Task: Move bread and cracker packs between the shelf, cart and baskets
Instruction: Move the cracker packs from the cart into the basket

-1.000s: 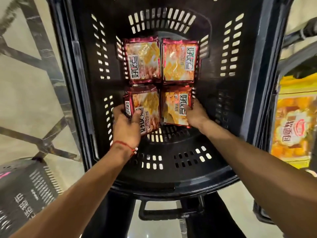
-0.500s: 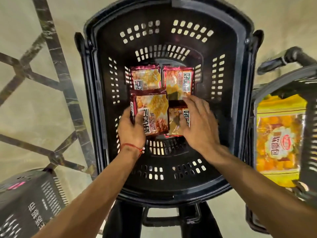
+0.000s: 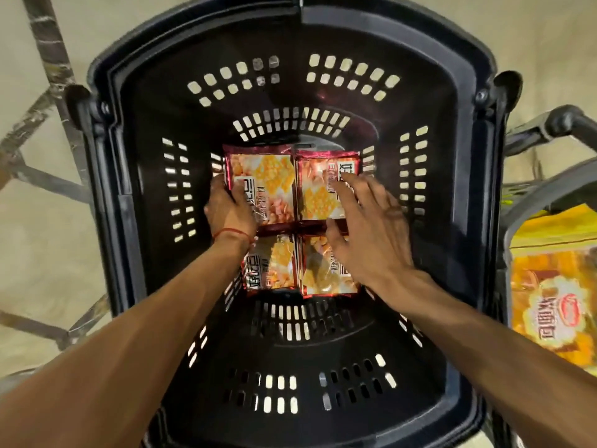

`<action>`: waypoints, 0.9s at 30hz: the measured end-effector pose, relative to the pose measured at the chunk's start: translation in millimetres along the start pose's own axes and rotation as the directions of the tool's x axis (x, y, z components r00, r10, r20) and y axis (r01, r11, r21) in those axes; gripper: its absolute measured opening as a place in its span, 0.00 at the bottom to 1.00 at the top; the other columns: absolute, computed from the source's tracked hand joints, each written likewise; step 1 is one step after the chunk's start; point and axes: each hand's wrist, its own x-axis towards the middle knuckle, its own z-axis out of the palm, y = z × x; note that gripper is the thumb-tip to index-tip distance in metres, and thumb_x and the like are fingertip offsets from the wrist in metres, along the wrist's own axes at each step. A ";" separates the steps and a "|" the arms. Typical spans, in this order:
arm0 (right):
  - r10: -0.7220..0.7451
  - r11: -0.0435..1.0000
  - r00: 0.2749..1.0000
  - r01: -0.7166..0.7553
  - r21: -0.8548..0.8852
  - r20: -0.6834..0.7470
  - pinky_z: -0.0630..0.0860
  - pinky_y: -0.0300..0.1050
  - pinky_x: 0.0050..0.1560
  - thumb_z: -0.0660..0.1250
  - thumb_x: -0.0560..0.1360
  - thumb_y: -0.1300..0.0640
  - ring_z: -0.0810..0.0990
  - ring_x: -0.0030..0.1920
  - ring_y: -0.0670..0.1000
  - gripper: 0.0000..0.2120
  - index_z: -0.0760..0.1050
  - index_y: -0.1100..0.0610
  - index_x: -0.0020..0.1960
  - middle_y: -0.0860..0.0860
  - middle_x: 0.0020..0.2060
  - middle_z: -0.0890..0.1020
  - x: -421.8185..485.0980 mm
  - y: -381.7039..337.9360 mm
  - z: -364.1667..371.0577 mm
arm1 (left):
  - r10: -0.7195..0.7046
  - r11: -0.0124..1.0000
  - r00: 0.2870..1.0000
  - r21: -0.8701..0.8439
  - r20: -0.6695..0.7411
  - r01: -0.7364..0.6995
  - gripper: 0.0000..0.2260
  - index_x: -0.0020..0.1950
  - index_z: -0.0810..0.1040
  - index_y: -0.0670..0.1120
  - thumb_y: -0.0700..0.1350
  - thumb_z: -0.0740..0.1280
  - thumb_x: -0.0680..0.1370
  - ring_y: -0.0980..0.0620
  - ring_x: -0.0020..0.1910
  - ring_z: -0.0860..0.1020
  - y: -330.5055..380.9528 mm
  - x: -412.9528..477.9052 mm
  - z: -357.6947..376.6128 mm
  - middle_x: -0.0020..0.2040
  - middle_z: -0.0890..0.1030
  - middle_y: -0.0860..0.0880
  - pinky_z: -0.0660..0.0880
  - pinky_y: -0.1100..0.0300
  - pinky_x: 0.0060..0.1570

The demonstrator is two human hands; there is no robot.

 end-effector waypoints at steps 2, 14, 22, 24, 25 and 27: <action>0.007 1.000 1.000 -0.007 0.017 0.018 0.72 0.58 0.69 0.63 0.81 0.48 0.63 0.78 0.55 0.29 0.65 0.54 0.80 0.51 0.78 0.67 -2.7 1.9 0.7 | 0.020 1.000 0.999 0.013 0.030 -0.020 0.22 0.77 0.66 0.45 0.51 0.59 0.85 0.40 0.74 0.67 -3.8 -1.6 0.3 0.74 0.72 0.42 0.63 0.52 0.72; -0.021 1.000 1.000 0.021 -0.006 0.007 0.69 0.58 0.73 0.65 0.81 0.47 0.67 0.76 0.57 0.27 0.70 0.56 0.77 0.53 0.75 0.71 -98.3 -32.2 -129.9 | 0.327 0.831 0.912 0.385 0.247 -0.402 0.25 0.80 0.62 0.45 0.47 0.62 0.84 0.45 0.75 0.64 57.9 -170.9 -114.1 0.78 0.64 0.45 0.66 0.49 0.74; -0.049 0.999 0.998 0.048 -0.025 -0.025 0.64 0.56 0.74 0.65 0.78 0.48 0.67 0.76 0.57 0.28 0.70 0.53 0.77 0.52 0.74 0.73 -216.5 -58.9 -280.6 | 0.523 0.495 0.746 0.566 0.412 -0.660 0.22 0.75 0.69 0.46 0.52 0.60 0.82 0.41 0.67 0.72 133.9 -322.4 -228.0 0.72 0.71 0.44 0.75 0.42 0.63; -0.049 0.999 0.998 0.048 -0.021 -0.046 0.64 0.56 0.75 0.65 0.78 0.47 0.66 0.77 0.57 0.29 0.69 0.53 0.77 0.51 0.74 0.73 -246.9 -64.7 -310.3 | 0.549 0.434 0.724 0.599 0.417 -0.673 0.23 0.75 0.68 0.47 0.54 0.60 0.82 0.42 0.67 0.71 142.1 -357.0 -247.3 0.72 0.71 0.44 0.74 0.43 0.63; -0.057 0.998 0.996 0.056 -0.020 -0.070 0.65 0.56 0.75 0.65 0.77 0.46 0.67 0.76 0.57 0.29 0.70 0.54 0.76 0.52 0.73 0.73 -262.0 -66.9 -322.9 | 0.561 0.404 0.715 0.615 0.418 -0.677 0.23 0.75 0.67 0.47 0.54 0.60 0.82 0.42 0.68 0.71 144.3 -373.6 -255.7 0.72 0.71 0.45 0.74 0.44 0.63; -0.080 0.997 0.989 0.078 -0.021 -0.125 0.66 0.57 0.75 0.65 0.77 0.46 0.68 0.75 0.58 0.28 0.71 0.55 0.75 0.54 0.73 0.74 -293.8 -71.4 -343.6 | 0.596 0.355 0.691 0.637 0.410 -0.684 0.23 0.75 0.67 0.48 0.56 0.59 0.82 0.43 0.69 0.70 147.9 -405.4 -271.5 0.72 0.71 0.45 0.72 0.44 0.64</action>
